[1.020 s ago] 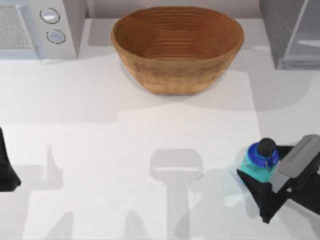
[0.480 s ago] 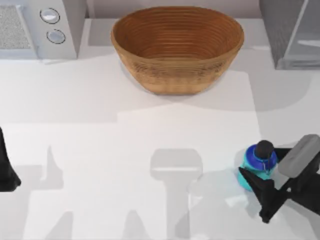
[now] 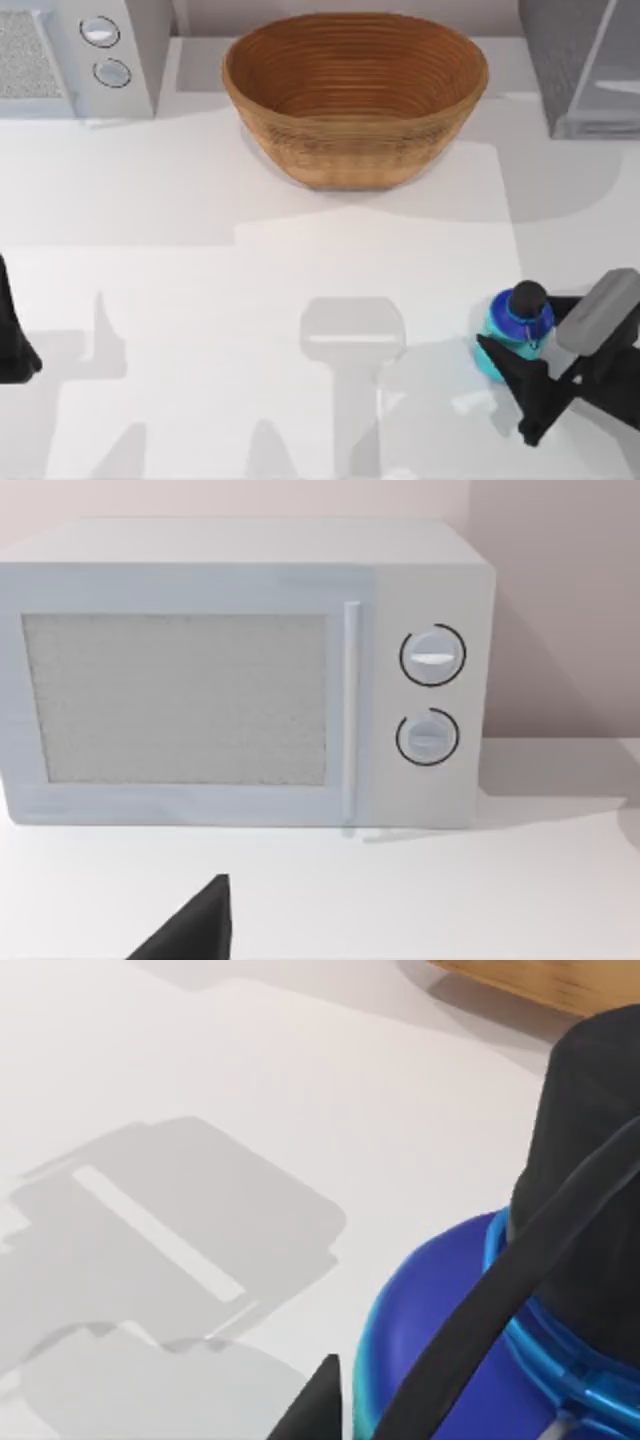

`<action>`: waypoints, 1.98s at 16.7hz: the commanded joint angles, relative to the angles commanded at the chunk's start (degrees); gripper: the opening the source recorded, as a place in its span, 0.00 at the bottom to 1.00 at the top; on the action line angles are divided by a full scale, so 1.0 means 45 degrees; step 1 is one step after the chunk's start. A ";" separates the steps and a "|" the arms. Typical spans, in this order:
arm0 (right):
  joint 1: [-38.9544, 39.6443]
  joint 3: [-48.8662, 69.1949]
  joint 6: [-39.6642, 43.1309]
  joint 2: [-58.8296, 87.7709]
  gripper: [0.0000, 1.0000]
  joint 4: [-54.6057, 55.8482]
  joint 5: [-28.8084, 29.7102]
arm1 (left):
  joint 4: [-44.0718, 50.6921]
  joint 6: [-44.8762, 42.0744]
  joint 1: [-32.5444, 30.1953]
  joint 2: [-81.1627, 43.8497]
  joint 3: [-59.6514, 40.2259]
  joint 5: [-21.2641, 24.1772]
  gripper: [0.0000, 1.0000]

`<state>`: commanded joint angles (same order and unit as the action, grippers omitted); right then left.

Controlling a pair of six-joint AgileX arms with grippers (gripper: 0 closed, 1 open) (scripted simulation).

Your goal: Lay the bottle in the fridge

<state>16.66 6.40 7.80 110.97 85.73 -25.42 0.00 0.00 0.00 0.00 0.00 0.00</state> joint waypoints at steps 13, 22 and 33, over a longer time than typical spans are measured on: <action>-0.5133 0.0738 0.2943 -0.5443 0.01 -0.8446 -0.4978 | 0.0000 0.0000 0.0000 0.0000 0.0000 0.0000 1.00; -0.7165 0.0969 0.4024 -0.7530 0.01 -1.1151 -0.6682 | 0.0000 0.0000 0.0000 0.0000 0.0000 0.0000 1.00; -0.5992 0.0126 0.2096 -1.3034 0.01 -1.3654 -0.2960 | 0.0000 0.0000 0.0000 0.0000 0.0000 0.0000 1.00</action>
<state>-10.31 6.97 17.23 52.32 24.29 -38.74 0.00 0.00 0.00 0.00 0.00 0.00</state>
